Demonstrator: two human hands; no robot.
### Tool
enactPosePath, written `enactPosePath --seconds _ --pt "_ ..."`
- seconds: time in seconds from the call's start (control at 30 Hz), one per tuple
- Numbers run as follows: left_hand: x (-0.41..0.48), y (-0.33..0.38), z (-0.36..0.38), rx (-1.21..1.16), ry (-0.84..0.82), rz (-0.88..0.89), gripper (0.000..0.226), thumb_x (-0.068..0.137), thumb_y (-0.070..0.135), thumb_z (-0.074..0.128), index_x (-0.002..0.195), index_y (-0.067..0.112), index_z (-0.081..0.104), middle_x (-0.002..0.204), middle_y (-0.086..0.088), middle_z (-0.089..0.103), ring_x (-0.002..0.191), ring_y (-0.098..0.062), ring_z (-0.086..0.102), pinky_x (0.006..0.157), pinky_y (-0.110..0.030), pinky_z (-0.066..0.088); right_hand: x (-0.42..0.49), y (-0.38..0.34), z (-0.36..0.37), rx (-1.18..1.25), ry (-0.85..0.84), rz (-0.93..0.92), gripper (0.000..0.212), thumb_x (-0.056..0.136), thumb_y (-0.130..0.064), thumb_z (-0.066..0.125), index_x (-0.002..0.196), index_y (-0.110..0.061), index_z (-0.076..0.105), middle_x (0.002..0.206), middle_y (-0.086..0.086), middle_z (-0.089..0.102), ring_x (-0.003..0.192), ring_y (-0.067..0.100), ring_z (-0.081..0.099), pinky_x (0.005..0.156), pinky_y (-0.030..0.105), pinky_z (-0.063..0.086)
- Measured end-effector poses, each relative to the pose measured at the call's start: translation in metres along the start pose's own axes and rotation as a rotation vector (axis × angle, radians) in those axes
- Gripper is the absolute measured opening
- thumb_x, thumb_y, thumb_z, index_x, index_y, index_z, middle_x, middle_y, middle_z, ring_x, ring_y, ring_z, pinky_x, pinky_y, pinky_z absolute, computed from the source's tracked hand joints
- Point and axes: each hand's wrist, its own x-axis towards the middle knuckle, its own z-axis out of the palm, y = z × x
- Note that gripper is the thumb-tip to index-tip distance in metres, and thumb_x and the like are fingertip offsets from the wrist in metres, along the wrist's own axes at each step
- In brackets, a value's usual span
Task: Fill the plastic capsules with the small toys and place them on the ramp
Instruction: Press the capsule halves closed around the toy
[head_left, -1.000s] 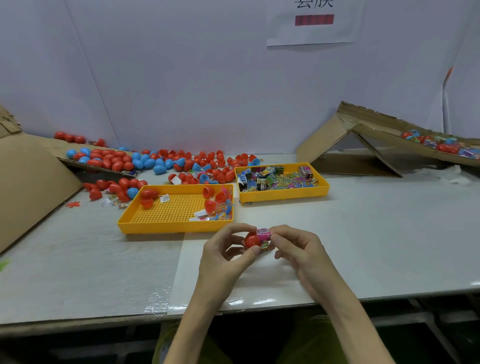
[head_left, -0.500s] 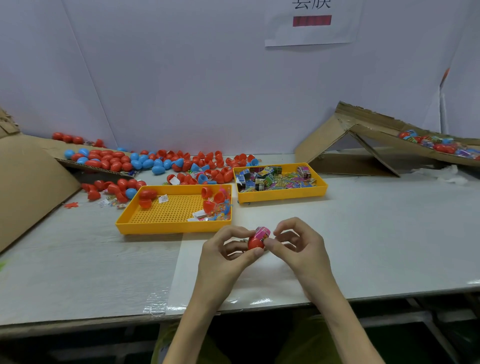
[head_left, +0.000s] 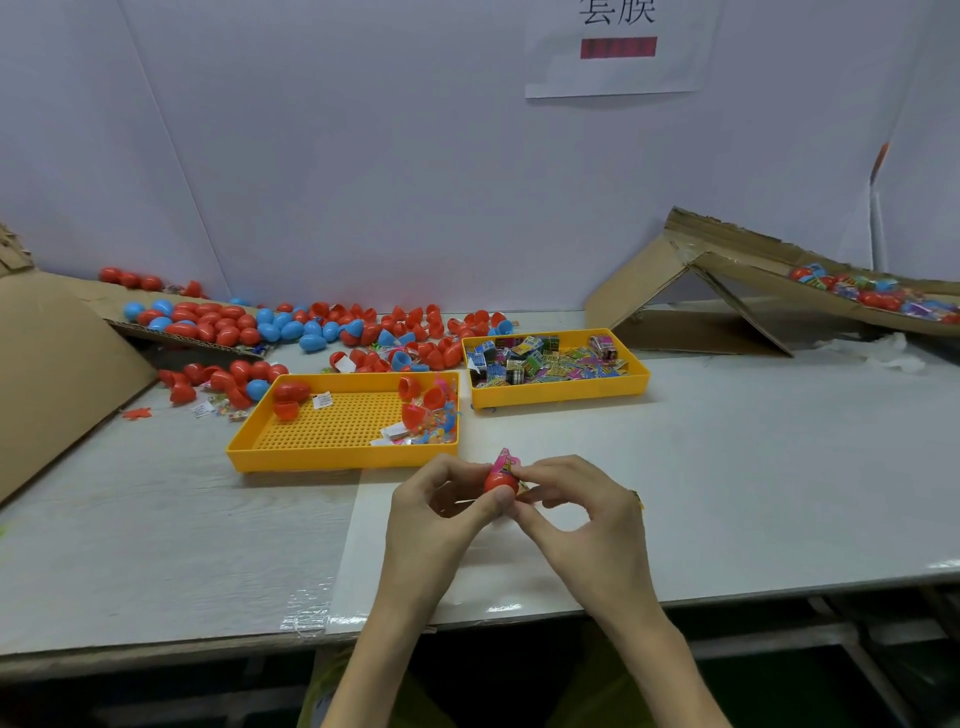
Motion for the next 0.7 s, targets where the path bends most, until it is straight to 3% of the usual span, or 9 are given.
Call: enactPosePath --seconds 0.33,0.57,0.7 --pt "-0.0008 0.0006 0.0009 0.01 0.01 -0.021 0.01 0.076 0.02 0.083 0.08 0.023 0.075 0.087 -0.002 0.077 0.085 -0.019 0.075 0.073 -0.021 0.057 -0.0024 0.0074 0.0022 -0.084 0.027 -0.066 0.027 0.08 -0.012 0.081 0.106 -0.02 0.079 0.102 -0.007 0.068 0.09 0.003 0.065 0.078 0.011 0.051" --pt "-0.0004 0.0045 -0.0001 -0.042 0.02 -0.029 0.022 0.07 0.031 0.081 0.088 0.019 0.075 0.089 0.001 0.077 0.088 -0.013 0.073 0.074 -0.015 0.054 -0.0021 -0.0008 0.0014 -0.039 0.068 -0.007 0.032 0.077 -0.029 0.08 0.108 -0.022 0.074 0.098 -0.013 0.071 0.083 -0.001 0.068 0.072 0.007 0.049" --pt "-0.0006 0.0037 -0.0016 -0.059 0.0 -0.055 0.022 0.068 0.035 0.081 0.085 0.023 0.075 0.091 0.0 0.077 0.091 -0.014 0.073 0.076 -0.017 0.054 -0.006 0.0003 0.0024 -0.111 0.084 -0.046 0.03 0.077 -0.023 0.08 0.106 -0.016 0.077 0.097 -0.013 0.073 0.087 -0.005 0.065 0.078 0.001 0.044"
